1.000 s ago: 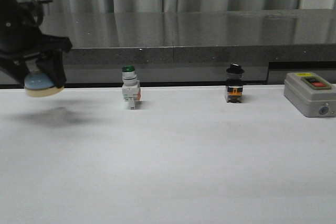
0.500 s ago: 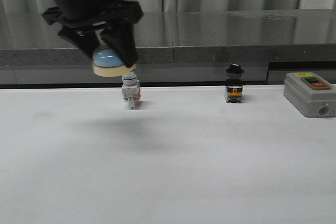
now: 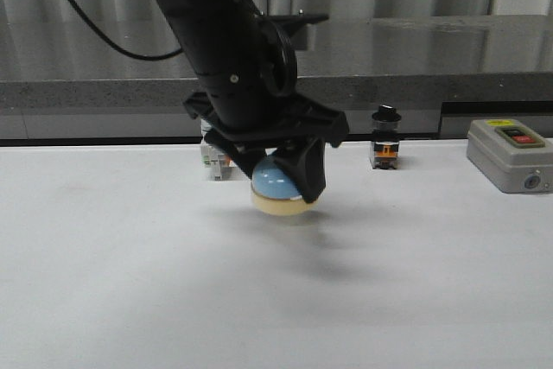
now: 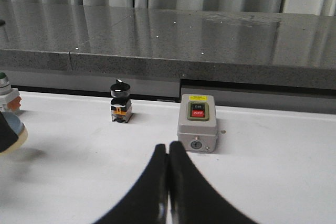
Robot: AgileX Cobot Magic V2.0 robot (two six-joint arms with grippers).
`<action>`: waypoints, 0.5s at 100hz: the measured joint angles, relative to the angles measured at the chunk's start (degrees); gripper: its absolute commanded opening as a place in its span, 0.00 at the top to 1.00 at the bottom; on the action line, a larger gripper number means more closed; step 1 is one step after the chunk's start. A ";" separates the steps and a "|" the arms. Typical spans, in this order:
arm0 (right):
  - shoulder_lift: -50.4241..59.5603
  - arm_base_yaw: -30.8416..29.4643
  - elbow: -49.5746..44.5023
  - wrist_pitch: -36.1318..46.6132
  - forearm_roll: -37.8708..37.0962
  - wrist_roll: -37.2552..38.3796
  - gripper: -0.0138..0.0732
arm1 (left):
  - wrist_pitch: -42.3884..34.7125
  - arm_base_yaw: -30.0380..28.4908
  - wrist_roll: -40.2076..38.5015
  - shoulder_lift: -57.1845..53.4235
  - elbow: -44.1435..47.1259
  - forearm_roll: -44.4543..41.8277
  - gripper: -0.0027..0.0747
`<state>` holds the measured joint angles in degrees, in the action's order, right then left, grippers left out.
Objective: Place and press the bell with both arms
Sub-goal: 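Lift the bell with the left gripper and carry it toward table center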
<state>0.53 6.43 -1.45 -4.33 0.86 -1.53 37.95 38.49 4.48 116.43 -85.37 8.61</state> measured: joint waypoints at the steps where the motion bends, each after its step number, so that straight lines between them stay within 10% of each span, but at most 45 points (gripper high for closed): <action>1: 0.00 0.00 0.00 0.00 0.00 0.00 0.91 | 0.00 0.00 0.00 0.16 0.00 0.00 0.73; 30: 0.00 0.00 0.00 0.00 0.00 0.00 0.91 | -0.49 0.00 0.00 3.77 0.00 1.30 0.70; 50: 0.00 0.00 0.00 0.00 0.00 0.00 0.91 | -0.61 0.00 0.46 3.77 -0.02 1.52 0.36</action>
<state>0.53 6.43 -1.45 -4.33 0.86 -1.53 37.34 38.49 4.95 120.21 -85.39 10.13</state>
